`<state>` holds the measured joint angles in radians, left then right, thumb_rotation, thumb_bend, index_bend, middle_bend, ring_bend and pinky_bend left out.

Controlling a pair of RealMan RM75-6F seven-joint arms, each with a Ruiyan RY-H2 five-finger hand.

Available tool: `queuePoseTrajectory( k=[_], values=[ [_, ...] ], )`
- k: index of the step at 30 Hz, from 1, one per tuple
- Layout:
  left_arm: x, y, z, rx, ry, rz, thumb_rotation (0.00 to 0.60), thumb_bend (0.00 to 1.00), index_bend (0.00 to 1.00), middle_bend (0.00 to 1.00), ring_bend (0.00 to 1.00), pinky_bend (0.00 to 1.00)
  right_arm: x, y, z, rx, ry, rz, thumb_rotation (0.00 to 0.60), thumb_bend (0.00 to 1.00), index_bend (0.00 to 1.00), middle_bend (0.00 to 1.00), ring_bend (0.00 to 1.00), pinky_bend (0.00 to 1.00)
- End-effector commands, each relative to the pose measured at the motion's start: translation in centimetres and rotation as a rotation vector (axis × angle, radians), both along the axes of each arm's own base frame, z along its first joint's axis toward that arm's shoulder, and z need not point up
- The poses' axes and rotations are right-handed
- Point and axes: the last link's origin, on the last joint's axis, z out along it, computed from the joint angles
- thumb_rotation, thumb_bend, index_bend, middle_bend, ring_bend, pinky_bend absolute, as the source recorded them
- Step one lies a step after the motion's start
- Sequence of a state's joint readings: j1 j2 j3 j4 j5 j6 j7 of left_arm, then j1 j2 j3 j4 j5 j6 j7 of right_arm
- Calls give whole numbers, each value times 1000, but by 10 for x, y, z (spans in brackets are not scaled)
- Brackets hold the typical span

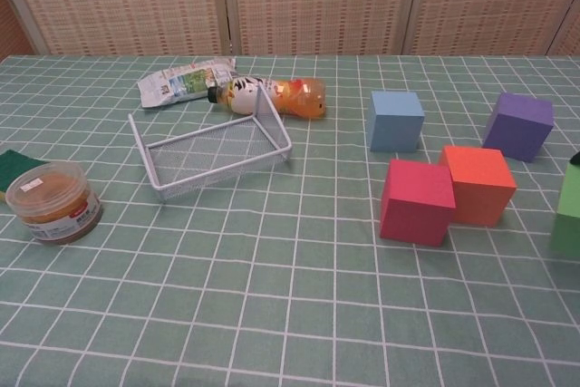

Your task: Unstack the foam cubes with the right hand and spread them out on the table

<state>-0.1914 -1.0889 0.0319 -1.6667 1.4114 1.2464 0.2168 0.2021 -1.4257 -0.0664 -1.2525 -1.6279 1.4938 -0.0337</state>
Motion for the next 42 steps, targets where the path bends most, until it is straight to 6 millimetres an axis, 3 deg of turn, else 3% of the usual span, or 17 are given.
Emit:
queuePoseTrajectory(
  k=[1,6,11,18,24,33,42],
  values=[
    [0,0,0,-1,0,1,600,414,230,209,145,398,-15,0,26,7,129,-177,600,16,450,531,457,615],
    [-1,0,1,3,-3,7,600,416,230,209,146,399,-15,-2,34,23,231,-248,600,17,190,243,155,397],
    [-1,0,1,4,-4,7,600,414,230,209,146,399,-1,-2,35,30,180,-212,600,17,13,53,8,244],
    [-1,0,0,-3,-2,8,600,415,230,209,146,399,26,-10,27,57,-44,-29,600,16,0,38,0,208],
    [-1,0,0,-9,-1,9,600,417,230,209,146,399,41,-31,1,133,-141,64,600,16,0,38,0,208],
    [-2,0,0,-12,2,18,600,416,230,209,146,399,51,-66,-33,98,-64,90,600,17,20,39,0,209],
    [-2,0,-1,-17,8,21,600,418,230,209,146,399,50,-88,-58,105,-7,55,600,16,24,39,0,209]
  ],
)
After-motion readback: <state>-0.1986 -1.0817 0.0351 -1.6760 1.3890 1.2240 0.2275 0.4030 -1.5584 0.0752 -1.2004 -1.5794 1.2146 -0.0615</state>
